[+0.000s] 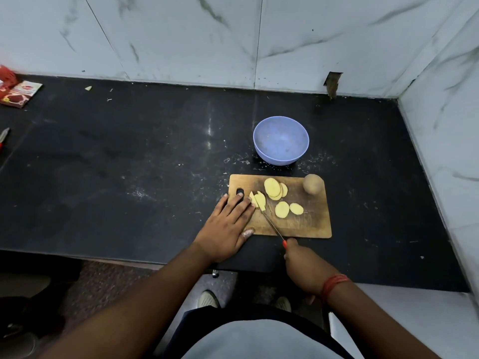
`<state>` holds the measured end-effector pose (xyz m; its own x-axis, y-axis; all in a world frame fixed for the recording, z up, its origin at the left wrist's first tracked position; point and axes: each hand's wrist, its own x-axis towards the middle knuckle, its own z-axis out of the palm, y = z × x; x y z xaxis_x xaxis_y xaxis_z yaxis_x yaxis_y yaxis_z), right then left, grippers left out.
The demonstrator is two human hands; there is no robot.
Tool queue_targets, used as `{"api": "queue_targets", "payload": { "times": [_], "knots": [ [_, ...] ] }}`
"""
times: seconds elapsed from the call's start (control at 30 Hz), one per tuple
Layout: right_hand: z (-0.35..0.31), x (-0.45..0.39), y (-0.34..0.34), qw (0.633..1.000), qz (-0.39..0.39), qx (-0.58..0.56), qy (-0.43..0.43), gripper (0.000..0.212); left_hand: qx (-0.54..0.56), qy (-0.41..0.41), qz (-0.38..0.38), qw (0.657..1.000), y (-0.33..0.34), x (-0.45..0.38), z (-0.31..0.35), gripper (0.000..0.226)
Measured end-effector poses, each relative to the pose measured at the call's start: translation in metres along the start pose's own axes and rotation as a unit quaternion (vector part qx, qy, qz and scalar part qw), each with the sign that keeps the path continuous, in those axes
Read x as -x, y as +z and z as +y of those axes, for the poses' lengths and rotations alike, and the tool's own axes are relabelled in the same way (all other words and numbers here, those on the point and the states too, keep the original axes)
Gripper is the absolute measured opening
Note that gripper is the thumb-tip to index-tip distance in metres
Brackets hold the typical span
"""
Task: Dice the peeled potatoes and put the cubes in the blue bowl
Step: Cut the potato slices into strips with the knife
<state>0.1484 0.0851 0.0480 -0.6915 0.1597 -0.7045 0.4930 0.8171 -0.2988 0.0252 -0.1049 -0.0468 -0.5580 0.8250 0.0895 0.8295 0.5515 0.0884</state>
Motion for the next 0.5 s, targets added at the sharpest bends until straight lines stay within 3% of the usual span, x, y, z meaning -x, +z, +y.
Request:
{"api": "queue_targets", "payload": {
  "times": [0.5],
  "knots": [
    [0.002, -0.005, -0.004, 0.999, 0.027, -0.042, -0.009, 0.021, 0.011, 0.047, 0.003, 0.999, -0.019, -0.024, -0.023, 0.065]
  ]
}}
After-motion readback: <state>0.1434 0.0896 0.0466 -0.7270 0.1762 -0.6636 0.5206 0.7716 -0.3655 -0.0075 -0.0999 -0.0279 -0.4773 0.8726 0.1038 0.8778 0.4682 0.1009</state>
